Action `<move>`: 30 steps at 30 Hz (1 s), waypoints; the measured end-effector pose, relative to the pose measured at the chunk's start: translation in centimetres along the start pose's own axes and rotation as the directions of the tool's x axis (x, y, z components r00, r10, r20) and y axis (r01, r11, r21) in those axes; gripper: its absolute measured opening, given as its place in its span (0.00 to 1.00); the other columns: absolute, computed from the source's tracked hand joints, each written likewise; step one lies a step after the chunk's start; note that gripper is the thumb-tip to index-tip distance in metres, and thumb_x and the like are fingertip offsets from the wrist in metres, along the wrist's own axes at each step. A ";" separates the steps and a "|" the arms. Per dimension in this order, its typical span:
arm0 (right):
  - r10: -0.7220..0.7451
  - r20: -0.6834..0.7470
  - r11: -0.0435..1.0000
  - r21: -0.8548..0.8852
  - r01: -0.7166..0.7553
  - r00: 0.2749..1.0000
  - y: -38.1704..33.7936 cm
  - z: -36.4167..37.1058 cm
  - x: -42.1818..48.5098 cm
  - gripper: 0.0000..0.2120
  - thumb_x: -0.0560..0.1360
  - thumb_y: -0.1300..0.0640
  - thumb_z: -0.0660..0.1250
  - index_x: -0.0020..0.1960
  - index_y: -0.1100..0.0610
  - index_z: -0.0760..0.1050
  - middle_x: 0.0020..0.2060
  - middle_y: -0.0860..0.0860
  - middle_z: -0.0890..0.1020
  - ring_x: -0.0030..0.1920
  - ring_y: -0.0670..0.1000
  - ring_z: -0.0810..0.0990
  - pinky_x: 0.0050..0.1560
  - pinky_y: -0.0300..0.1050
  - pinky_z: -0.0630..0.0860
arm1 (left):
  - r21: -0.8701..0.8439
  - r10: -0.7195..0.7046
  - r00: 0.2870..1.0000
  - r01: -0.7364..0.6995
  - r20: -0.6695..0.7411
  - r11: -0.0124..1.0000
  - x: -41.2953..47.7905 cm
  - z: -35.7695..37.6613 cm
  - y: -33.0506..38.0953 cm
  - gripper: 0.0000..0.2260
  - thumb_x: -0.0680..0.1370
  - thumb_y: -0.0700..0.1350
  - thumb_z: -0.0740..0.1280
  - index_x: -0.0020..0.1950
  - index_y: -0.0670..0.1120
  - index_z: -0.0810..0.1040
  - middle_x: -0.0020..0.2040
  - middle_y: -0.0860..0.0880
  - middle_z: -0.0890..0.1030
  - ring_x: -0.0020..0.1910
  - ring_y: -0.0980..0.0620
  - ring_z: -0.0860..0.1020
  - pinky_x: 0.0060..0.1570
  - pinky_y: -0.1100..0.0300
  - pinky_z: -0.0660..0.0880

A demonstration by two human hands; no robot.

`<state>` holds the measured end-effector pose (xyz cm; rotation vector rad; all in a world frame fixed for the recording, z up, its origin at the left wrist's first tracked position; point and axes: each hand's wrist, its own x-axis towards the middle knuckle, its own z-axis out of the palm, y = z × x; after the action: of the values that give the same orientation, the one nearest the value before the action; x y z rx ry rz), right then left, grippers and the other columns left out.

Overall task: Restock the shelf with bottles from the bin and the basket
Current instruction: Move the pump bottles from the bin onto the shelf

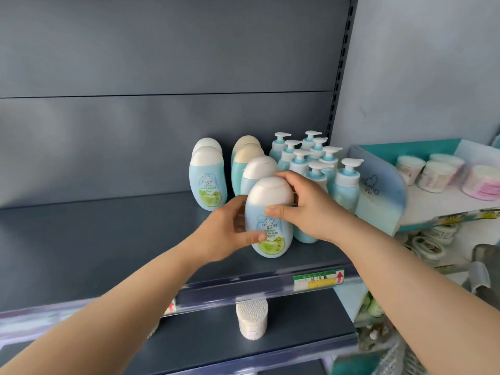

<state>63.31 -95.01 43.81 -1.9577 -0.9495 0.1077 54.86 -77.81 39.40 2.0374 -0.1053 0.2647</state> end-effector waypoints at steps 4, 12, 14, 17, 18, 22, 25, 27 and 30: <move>0.007 -0.064 0.984 -0.178 -0.018 0.998 -0.7 0.3 0.7 0.31 0.69 0.54 0.75 0.68 0.48 0.66 0.61 0.47 0.75 0.58 0.48 0.74 0.60 0.48 0.74 | 0.046 -0.043 0.989 0.050 -0.141 0.998 0.3 1.0 -0.5 0.20 0.72 0.42 0.74 0.60 0.52 0.70 0.55 0.53 0.80 0.50 0.57 0.81 0.51 0.61 0.79; 0.000 -0.091 0.940 -0.339 -0.031 0.996 -1.2 0.1 0.6 0.32 0.68 0.54 0.75 0.68 0.48 0.64 0.62 0.47 0.73 0.55 0.47 0.69 0.52 0.40 0.66 | 0.058 -0.059 0.994 0.064 -0.088 0.996 0.4 -0.7 -0.5 0.23 0.70 0.51 0.74 0.63 0.52 0.71 0.54 0.54 0.79 0.50 0.60 0.80 0.47 0.65 0.79; 0.010 -0.070 0.937 -0.349 -0.034 0.998 -1.4 0.0 0.6 0.32 0.69 0.53 0.74 0.69 0.48 0.64 0.62 0.47 0.73 0.55 0.47 0.70 0.52 0.40 0.66 | 0.041 -0.060 0.996 0.063 -0.071 0.997 0.7 -0.8 -0.5 0.24 0.70 0.50 0.75 0.63 0.51 0.71 0.54 0.53 0.80 0.52 0.57 0.79 0.49 0.64 0.79; -0.001 -0.071 0.945 -0.328 -0.022 0.997 -2.7 -0.8 1.3 0.26 0.73 0.47 0.70 0.68 0.50 0.69 0.60 0.47 0.75 0.57 0.48 0.74 0.58 0.44 0.71 | 0.003 -0.049 0.996 0.049 -0.070 0.999 1.3 0.4 -0.6 0.23 0.71 0.47 0.75 0.62 0.51 0.72 0.54 0.53 0.81 0.53 0.56 0.80 0.53 0.60 0.78; -0.028 -0.102 0.956 -0.294 -0.003 0.994 -3.3 -1.2 1.9 0.23 0.74 0.47 0.68 0.67 0.51 0.71 0.60 0.48 0.76 0.57 0.50 0.76 0.60 0.48 0.72 | 0.003 -0.046 0.996 0.047 -0.079 0.999 1.4 0.5 -0.7 0.23 0.71 0.47 0.75 0.63 0.50 0.72 0.54 0.52 0.81 0.53 0.56 0.80 0.53 0.60 0.78; -0.113 -0.082 0.868 -0.493 0.058 0.990 -4.6 -2.4 4.6 0.21 0.76 0.55 0.67 0.68 0.51 0.70 0.64 0.51 0.75 0.62 0.54 0.74 0.63 0.49 0.69 | 0.067 -0.052 0.994 0.059 -0.098 0.996 0.3 -1.7 -1.1 0.23 0.71 0.46 0.75 0.63 0.51 0.71 0.55 0.55 0.80 0.52 0.60 0.79 0.48 0.67 0.78; -0.019 0.077 0.718 -0.692 0.067 0.997 -4.9 -1.1 6.8 0.28 0.76 0.55 0.67 0.73 0.50 0.62 0.70 0.51 0.68 0.68 0.54 0.67 0.62 0.44 0.64 | 0.076 -0.110 0.979 0.125 -0.171 0.989 -1.1 -5.2 -2.3 0.23 0.71 0.46 0.75 0.63 0.51 0.72 0.55 0.55 0.81 0.53 0.57 0.80 0.52 0.61 0.78; 0.051 0.140 0.670 -0.739 0.070 0.989 -4.9 -0.1 7.9 0.31 0.75 0.56 0.68 0.74 0.50 0.60 0.72 0.51 0.66 0.70 0.53 0.65 0.63 0.43 0.64 | 0.059 -0.153 0.963 0.170 -0.223 0.984 -1.7 -7.2 -3.0 0.20 0.71 0.45 0.75 0.61 0.51 0.73 0.53 0.55 0.82 0.52 0.57 0.80 0.52 0.60 0.77; 0.135 0.177 0.635 -0.770 0.052 0.975 -4.7 0.5 9.3 0.32 0.72 0.55 0.71 0.72 0.50 0.63 0.69 0.52 0.67 0.66 0.54 0.68 0.58 0.44 0.67 | 0.058 -0.176 0.949 0.198 -0.260 0.979 -1.7 -9.1 -3.9 0.18 0.72 0.44 0.74 0.59 0.51 0.73 0.52 0.54 0.82 0.52 0.56 0.80 0.53 0.57 0.77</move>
<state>66.84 -87.25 49.82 -2.8205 -1.2237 -0.0848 52.62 -68.07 39.64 2.0604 0.2618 0.4135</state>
